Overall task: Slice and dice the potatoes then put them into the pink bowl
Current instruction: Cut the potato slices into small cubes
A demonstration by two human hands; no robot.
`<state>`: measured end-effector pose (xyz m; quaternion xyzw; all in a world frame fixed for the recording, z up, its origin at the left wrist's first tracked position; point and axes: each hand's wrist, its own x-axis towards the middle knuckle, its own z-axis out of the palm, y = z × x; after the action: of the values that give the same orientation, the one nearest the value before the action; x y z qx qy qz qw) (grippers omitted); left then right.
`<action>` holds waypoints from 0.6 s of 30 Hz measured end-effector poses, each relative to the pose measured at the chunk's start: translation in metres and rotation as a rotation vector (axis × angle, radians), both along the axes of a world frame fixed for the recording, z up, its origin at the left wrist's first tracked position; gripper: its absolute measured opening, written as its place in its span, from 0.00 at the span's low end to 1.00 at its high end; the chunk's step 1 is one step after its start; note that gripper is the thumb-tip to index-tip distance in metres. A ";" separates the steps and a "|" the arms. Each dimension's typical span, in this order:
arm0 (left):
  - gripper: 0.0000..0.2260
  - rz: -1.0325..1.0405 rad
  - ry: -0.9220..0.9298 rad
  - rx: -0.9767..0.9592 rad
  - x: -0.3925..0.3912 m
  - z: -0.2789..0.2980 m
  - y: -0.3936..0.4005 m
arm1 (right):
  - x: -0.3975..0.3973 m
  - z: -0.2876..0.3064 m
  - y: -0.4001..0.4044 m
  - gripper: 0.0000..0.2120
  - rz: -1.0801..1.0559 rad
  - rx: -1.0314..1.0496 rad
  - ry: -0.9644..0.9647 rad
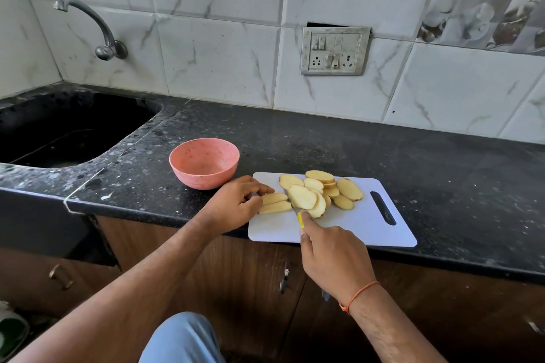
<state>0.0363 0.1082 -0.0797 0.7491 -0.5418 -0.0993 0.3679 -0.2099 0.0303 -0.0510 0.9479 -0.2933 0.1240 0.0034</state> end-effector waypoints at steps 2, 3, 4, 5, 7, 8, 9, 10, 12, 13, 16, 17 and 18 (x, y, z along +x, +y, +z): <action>0.22 -0.014 0.007 0.001 0.000 0.001 0.000 | 0.002 -0.001 -0.001 0.25 -0.007 -0.003 -0.008; 0.21 -0.020 -0.003 0.001 0.000 0.001 0.000 | 0.003 -0.002 -0.001 0.25 -0.005 0.003 -0.012; 0.20 -0.024 -0.023 -0.001 0.000 0.001 0.000 | 0.003 -0.003 -0.002 0.25 -0.001 0.010 -0.017; 0.20 -0.026 -0.049 -0.009 -0.001 -0.001 0.000 | 0.004 -0.003 -0.003 0.25 0.004 0.015 -0.020; 0.21 -0.015 -0.096 -0.010 -0.002 -0.003 -0.002 | 0.004 -0.002 -0.005 0.24 0.008 0.017 -0.026; 0.21 -0.005 -0.106 -0.009 -0.003 -0.003 -0.003 | 0.005 -0.001 -0.006 0.24 0.008 0.018 -0.032; 0.20 0.004 -0.106 -0.013 -0.003 -0.003 -0.004 | 0.005 0.000 -0.006 0.24 0.008 0.022 -0.039; 0.20 0.011 -0.100 -0.021 -0.003 -0.003 -0.004 | 0.005 0.001 -0.006 0.24 0.007 0.027 -0.047; 0.19 0.027 -0.086 -0.033 -0.003 -0.002 -0.004 | 0.005 0.003 -0.005 0.23 0.006 0.045 -0.069; 0.19 0.036 -0.080 -0.034 -0.003 -0.001 -0.004 | 0.005 0.003 -0.004 0.23 0.008 0.053 -0.082; 0.18 0.059 -0.075 -0.029 -0.003 -0.001 -0.004 | 0.005 0.003 -0.002 0.23 0.023 0.077 -0.104; 0.17 0.065 -0.076 -0.033 -0.004 -0.001 -0.005 | 0.006 0.002 -0.001 0.23 0.030 0.081 -0.099; 0.17 0.069 -0.079 -0.038 -0.004 -0.001 -0.005 | 0.006 0.002 -0.001 0.24 0.035 0.083 -0.091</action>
<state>0.0321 0.1033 -0.0806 0.7636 -0.5315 -0.0466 0.3638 -0.2036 0.0296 -0.0492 0.9457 -0.2812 0.1545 -0.0516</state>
